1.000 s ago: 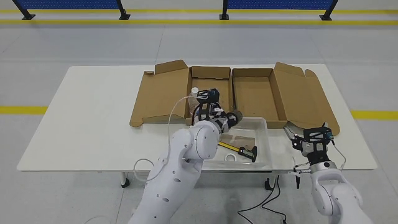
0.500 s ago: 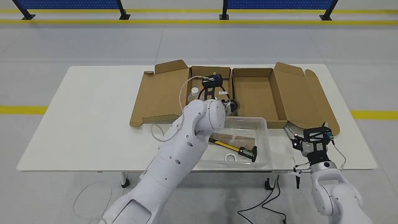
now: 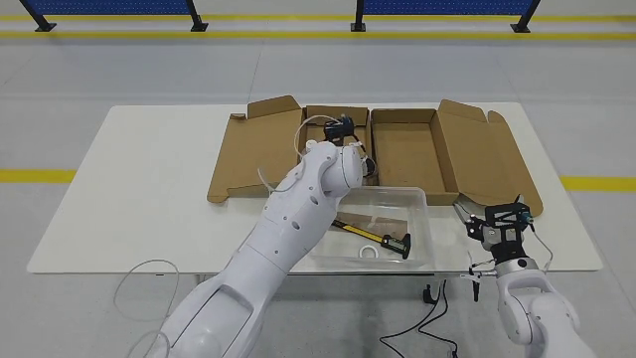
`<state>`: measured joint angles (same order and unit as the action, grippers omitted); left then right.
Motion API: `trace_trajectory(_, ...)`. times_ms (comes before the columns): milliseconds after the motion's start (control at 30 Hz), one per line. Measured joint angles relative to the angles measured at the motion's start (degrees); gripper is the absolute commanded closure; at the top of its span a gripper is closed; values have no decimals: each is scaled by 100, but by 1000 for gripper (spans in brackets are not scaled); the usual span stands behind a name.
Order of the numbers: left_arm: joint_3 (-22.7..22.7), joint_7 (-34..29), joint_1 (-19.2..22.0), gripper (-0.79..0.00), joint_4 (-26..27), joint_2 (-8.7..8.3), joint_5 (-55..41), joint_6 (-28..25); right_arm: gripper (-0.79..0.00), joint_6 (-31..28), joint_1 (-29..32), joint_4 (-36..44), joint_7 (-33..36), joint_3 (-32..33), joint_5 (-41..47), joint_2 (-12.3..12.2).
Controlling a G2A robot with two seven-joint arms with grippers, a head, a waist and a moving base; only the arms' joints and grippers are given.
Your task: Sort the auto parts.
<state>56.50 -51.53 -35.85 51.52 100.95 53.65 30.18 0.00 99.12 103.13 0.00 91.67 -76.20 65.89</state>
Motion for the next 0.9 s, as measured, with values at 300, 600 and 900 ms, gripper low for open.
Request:
trace_trajectory(300, 64, 349, 271, 0, -800, 88, -360, -124, -785, 0, 0, 0, 0, 0, 0, 0)
trace_trajectory(600, 100, 380, 509, 0, -1251, 151, -568, -36, -785, 0, 0, 0, 0, 0, 0, 0)
trace_trajectory(900, 61, 129, 760, 0, -1666, 220, -693, 112, -785, 0, 0, 0, 0, 0, 0, 0)
